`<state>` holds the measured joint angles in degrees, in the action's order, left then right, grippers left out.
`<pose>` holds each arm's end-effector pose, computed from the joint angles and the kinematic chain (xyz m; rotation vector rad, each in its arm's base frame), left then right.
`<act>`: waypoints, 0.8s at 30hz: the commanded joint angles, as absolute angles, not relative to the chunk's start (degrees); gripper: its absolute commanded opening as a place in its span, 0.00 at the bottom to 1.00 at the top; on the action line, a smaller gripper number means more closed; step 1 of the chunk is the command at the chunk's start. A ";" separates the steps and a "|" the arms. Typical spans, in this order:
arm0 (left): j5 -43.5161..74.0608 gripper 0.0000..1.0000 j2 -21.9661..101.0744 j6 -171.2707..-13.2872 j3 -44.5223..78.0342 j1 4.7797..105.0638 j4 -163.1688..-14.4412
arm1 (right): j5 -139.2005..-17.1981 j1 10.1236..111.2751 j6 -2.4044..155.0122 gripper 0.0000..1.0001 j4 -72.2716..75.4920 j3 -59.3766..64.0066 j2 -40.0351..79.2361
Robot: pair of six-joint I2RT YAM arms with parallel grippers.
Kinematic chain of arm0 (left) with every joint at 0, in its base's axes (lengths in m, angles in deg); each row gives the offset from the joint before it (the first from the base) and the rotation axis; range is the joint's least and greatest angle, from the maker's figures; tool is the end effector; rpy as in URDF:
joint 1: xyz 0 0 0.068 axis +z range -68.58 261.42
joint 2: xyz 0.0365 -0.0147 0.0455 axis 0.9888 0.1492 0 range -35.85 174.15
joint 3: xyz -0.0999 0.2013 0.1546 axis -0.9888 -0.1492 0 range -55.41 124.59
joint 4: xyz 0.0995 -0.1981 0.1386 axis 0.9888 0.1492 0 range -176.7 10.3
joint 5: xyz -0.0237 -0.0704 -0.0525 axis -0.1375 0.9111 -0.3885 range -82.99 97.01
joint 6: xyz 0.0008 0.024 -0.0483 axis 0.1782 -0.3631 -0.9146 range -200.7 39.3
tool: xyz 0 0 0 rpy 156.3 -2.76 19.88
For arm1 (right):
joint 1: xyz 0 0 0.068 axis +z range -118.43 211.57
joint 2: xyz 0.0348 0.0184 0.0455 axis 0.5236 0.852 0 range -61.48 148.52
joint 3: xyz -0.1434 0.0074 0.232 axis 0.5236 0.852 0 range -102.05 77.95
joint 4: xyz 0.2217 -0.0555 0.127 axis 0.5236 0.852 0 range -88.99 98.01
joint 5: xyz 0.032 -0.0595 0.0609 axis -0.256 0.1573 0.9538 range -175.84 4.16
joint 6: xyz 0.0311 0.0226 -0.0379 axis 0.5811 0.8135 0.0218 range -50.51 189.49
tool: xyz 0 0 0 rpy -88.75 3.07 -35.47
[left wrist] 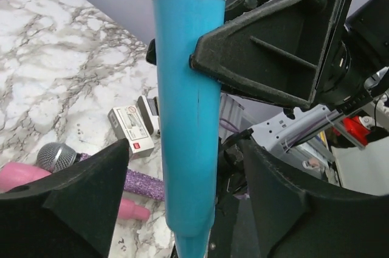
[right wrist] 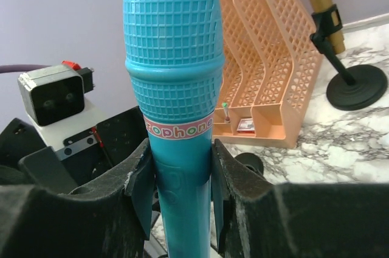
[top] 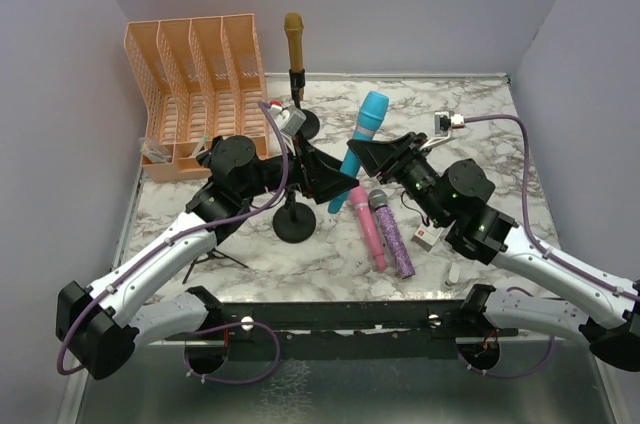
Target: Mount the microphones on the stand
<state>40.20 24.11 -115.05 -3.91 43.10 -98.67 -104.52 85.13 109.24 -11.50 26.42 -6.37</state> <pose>0.1783 -0.1657 0.3717 0.5713 1.6071 -1.4148 0.1421 0.1732 0.3914 0.1056 1.5155 1.1004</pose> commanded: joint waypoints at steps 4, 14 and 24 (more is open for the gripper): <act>43.08 0.48 26.56 -114.34 -1.96 41.94 -102.17 | -99.65 85.15 110.95 0.20 -17.80 27.93 -7.46; 44.76 0.00 26.58 -110.58 -2.05 41.89 -100.59 | -103.55 85.17 115.24 0.55 -10.12 25.87 -7.41; 49.35 0.00 25.02 -106.31 -2.32 41.87 -99.62 | -102.54 85.13 116.29 0.54 -9.80 24.02 -7.20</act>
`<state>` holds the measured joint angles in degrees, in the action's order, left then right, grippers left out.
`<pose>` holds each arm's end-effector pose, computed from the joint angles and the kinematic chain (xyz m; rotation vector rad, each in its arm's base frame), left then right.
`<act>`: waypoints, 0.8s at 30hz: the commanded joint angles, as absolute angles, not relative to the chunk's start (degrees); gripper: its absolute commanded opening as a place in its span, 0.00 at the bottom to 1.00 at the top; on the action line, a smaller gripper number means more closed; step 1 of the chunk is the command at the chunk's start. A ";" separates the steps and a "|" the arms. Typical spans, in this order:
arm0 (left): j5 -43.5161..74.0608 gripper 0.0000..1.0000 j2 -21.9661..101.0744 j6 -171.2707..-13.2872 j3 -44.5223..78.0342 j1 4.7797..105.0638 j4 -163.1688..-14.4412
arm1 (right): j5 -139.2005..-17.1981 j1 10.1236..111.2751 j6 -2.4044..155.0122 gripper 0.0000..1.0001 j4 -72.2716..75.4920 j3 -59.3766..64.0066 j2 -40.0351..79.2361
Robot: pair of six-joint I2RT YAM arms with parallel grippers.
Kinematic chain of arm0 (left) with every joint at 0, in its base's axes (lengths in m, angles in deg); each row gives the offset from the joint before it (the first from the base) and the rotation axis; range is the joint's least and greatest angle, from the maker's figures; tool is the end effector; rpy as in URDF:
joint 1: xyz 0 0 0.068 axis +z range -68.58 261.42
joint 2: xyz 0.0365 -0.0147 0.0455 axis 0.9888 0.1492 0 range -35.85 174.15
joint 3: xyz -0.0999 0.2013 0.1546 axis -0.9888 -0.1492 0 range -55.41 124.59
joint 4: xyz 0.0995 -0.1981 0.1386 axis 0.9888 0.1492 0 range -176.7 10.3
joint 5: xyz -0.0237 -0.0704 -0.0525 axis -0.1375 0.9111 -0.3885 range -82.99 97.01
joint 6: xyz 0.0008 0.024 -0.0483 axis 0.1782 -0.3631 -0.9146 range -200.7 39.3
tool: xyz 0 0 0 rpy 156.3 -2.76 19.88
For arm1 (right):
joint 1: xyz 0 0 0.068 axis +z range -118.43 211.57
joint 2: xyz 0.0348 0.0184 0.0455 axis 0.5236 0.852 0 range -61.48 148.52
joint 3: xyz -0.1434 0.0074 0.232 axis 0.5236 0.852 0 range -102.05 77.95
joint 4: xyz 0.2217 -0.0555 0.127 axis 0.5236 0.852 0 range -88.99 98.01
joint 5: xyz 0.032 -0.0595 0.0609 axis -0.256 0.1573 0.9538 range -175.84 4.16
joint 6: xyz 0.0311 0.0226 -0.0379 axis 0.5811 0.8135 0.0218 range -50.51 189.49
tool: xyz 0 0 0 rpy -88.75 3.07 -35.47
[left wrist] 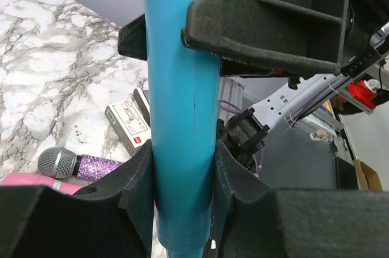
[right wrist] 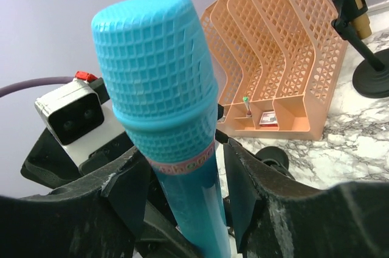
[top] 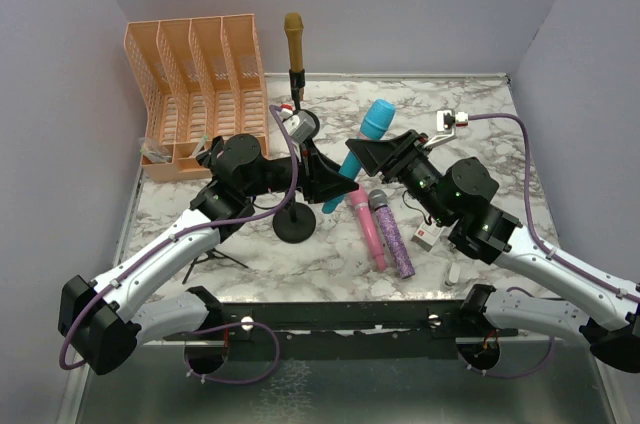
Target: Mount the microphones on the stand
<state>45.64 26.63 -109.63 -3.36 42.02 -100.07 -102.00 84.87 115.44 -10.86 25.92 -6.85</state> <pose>0.1803 -0.1768 0.3675 0.7411 1.5544 -1.4238 0.1404 0.1716 0.3951 0.1552 1.5256 1.2167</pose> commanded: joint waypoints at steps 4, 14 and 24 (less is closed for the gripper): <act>49.75 0.00 24.97 -105.05 -1.93 41.87 -98.60 | -100.78 85.14 116.08 0.44 -9.58 23.13 -6.97; 37.61 0.72 25.23 -96.65 2.65 41.87 -83.49 | -105.60 85.17 104.81 0.04 -10.44 22.97 -7.13; 9.06 0.90 20.51 -84.43 5.57 41.98 -62.65 | -116.68 85.15 89.48 0.01 -13.63 20.77 -4.88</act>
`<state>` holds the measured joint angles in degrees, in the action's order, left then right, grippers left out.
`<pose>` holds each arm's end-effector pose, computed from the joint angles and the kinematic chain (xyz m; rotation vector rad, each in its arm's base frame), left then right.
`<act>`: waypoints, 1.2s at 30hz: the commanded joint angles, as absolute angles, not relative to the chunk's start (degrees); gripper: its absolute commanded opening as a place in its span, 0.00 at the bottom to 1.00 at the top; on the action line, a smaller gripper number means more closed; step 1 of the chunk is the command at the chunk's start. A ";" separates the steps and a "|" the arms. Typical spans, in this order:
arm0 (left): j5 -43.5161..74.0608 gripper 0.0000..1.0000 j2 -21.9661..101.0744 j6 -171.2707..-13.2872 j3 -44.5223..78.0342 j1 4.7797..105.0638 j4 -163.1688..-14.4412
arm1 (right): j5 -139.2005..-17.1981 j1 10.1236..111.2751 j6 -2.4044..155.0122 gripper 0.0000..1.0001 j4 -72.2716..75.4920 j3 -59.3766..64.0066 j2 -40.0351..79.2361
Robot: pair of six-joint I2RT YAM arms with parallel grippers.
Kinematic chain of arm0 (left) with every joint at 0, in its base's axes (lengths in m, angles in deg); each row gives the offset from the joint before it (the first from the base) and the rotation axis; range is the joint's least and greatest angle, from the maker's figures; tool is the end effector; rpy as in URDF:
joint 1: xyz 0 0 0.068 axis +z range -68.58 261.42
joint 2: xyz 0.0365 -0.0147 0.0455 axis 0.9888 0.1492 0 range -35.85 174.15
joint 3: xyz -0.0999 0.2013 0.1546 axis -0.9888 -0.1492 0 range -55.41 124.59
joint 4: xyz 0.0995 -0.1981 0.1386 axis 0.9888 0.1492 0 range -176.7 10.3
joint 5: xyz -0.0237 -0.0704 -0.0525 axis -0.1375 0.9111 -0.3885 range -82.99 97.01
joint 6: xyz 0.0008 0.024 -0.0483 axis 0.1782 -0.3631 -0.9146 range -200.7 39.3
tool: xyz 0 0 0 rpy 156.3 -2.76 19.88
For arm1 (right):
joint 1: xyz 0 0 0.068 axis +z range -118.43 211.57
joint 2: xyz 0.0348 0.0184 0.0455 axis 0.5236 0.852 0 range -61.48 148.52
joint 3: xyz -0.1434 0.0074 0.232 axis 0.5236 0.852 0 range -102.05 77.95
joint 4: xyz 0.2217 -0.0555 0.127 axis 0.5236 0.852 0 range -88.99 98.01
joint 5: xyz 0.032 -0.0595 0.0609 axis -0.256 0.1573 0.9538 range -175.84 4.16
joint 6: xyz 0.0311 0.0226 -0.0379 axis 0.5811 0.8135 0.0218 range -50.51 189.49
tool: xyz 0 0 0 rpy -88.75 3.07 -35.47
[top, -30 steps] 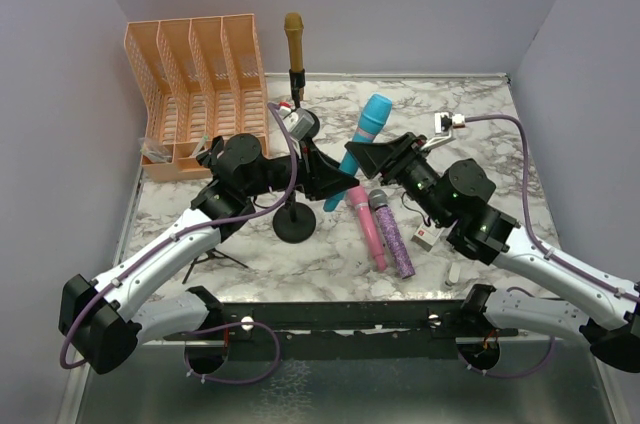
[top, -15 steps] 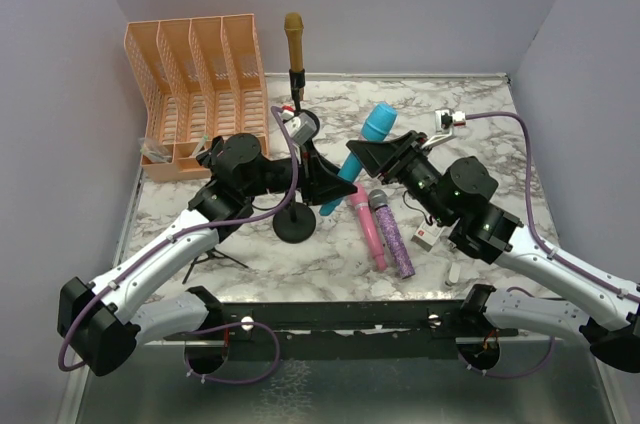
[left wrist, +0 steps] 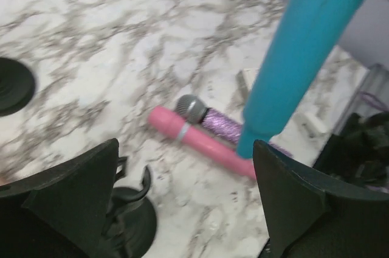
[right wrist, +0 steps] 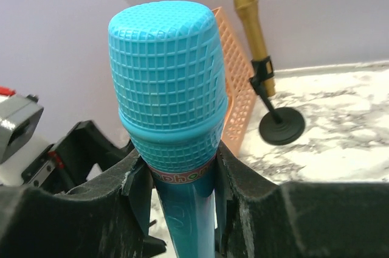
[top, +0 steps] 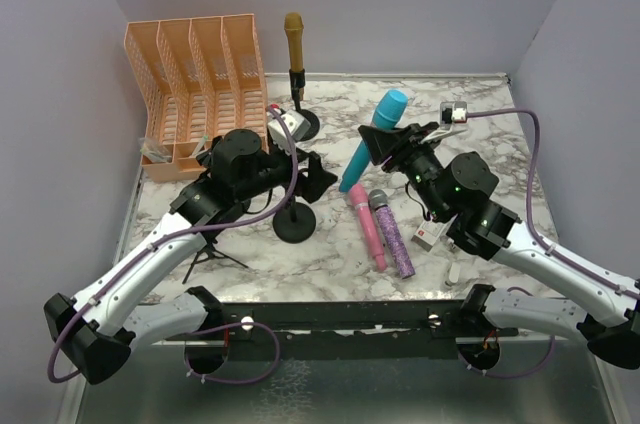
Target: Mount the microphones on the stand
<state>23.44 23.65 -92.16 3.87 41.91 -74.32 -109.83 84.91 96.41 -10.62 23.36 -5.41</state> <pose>0.1763 -0.1584 0.3764 0.6593 1.7518 -0.8834 0.1454 0.1710 0.4050 0.0266 1.4655 0.8635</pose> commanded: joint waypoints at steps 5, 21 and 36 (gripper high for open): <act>8.26 0.90 18.62 -77.62 5.79 41.97 -55.06 | -117.98 85.11 88.70 0.01 -13.00 21.01 -5.15; 13.13 0.76 29.74 -69.96 8.31 44.03 -44.76 | -115.57 85.12 92.33 0.01 -10.64 23.01 -7.45; 19.58 0.32 32.87 -66.42 4.90 44.95 -53.37 | -115.66 85.16 92.78 0.01 -12.07 24.99 -8.80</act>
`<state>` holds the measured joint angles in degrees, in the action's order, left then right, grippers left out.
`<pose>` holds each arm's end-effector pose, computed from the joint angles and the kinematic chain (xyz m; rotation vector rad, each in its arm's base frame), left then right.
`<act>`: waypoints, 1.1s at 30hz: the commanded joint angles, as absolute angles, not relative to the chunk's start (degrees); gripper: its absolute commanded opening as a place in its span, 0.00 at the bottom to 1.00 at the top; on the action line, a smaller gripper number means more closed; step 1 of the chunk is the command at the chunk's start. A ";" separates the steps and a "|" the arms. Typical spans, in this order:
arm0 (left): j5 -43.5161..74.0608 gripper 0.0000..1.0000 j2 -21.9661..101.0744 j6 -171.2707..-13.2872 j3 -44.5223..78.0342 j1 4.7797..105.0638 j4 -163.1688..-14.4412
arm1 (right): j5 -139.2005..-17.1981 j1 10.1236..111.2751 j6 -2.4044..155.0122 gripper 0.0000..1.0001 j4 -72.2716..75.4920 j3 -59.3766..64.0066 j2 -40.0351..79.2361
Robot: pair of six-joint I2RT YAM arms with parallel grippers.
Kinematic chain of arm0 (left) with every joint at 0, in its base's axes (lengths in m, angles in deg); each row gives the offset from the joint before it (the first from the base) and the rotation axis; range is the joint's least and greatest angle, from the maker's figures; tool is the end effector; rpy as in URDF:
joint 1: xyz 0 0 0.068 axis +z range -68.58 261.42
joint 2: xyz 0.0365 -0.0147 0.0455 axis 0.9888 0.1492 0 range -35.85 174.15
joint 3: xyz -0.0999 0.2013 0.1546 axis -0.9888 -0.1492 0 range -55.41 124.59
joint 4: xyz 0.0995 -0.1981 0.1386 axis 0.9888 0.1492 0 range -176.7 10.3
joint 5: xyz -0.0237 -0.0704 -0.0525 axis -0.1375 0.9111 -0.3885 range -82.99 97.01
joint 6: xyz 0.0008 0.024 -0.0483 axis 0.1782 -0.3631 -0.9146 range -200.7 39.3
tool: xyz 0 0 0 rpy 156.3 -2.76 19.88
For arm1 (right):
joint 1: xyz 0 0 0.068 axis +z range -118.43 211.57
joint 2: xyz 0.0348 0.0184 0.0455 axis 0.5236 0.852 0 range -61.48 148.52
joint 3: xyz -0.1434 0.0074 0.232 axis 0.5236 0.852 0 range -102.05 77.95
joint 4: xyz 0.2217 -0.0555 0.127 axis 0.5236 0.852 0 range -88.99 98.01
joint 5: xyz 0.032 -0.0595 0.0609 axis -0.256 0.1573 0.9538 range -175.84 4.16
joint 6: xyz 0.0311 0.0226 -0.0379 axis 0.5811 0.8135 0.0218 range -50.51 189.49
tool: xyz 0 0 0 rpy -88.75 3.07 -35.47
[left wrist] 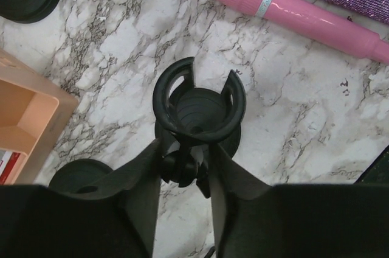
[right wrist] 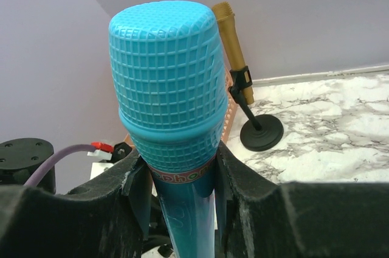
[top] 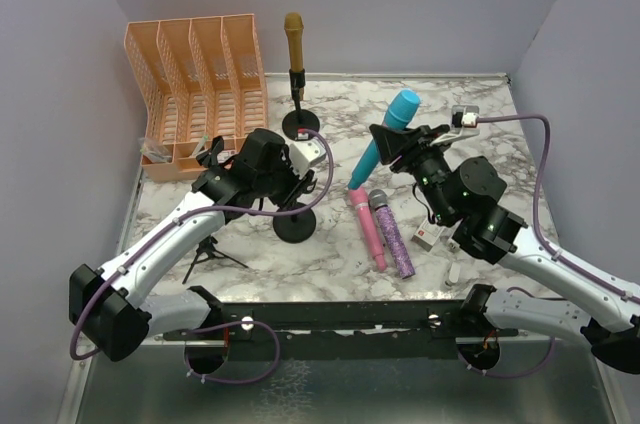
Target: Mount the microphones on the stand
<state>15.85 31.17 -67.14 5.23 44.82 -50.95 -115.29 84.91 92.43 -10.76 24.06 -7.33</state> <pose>0.1959 -0.1522 0.3157 1.0576 2.0715 -0.3823 0.1416 0.1609 0.4074 0.0662 1.4366 0.7522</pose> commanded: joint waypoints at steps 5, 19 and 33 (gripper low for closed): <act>21.88 0.14 33.04 -69.46 4.79 44.95 -57.06 | -115.18 85.13 92.78 0.01 -12.48 25.04 -8.36; 29.27 0.00 27.34 -69.94 -0.48 44.95 -69.22 | -109.54 85.16 87.53 0.01 -22.16 22.03 -0.13; 31.30 0.00 29.32 -70.97 -1.36 44.95 -71.03 | -105.74 85.18 85.94 0.01 -31.09 24.70 5.25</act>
